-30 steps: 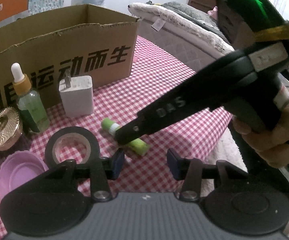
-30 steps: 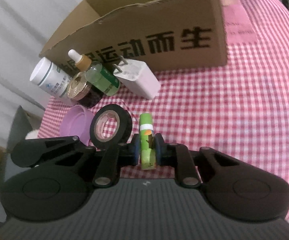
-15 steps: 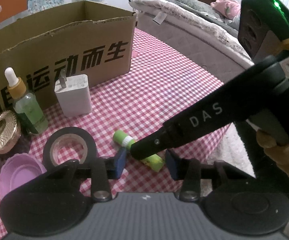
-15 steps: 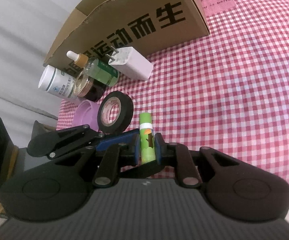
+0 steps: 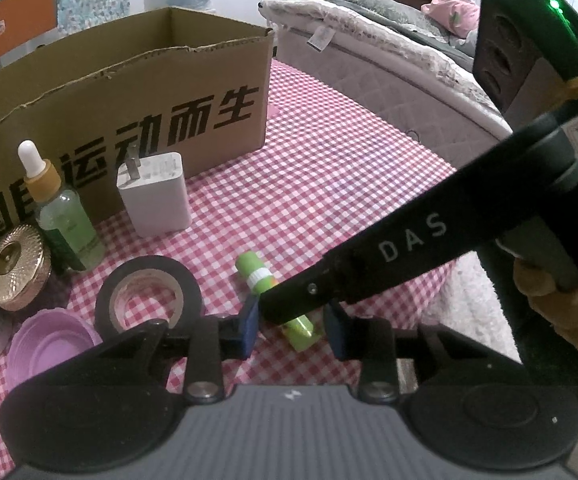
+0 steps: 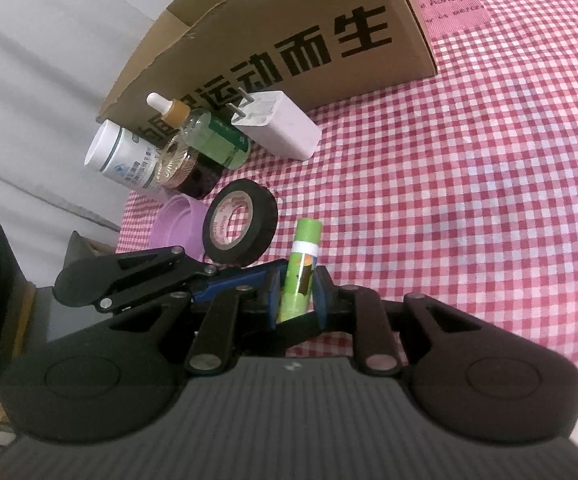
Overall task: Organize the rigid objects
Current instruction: 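Grasp the green glue stick with the right gripper, then carry the green glue stick into the box and release it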
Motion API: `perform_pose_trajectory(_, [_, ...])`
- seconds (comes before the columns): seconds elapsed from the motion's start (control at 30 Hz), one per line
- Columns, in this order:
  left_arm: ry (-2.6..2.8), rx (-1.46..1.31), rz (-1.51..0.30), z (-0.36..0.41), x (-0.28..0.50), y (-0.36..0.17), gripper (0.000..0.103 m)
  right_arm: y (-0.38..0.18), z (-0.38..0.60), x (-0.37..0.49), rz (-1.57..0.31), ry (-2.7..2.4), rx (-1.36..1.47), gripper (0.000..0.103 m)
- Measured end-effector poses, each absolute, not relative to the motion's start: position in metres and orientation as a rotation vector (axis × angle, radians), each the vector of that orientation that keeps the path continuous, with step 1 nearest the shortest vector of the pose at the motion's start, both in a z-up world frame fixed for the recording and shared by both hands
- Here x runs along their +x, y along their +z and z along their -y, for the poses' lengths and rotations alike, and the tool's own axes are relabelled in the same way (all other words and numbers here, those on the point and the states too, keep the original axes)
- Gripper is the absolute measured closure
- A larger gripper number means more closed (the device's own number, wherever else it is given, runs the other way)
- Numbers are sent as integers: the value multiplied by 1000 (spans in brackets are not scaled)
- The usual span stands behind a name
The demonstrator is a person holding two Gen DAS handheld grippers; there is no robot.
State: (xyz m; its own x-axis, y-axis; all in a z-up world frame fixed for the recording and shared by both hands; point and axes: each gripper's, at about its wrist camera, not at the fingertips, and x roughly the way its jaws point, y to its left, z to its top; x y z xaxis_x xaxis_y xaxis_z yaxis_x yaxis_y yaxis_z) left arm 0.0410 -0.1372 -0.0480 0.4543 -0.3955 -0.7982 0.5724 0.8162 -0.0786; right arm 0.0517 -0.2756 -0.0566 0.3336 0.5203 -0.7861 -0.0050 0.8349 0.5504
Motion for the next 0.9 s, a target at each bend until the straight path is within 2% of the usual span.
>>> perform_pose_trajectory(0.3, [-586, 236, -841, 137, 30, -24, 68, -33, 278, 46, -1119, 375, 518, 85])
perform_pose_trajectory(0.53, [-543, 263, -703, 126, 25, 24, 67, 16, 267, 50, -989, 411, 470, 85])
perform_pose_trajectory(0.77, [-444, 289, -586, 99, 46, 86, 67, 76, 240, 87, -835, 507, 393, 85])
perform_pose_trajectory(0.9, [-403, 280, -600, 78, 79, 107, 67, 95, 221, 131, -817, 569, 376, 85])
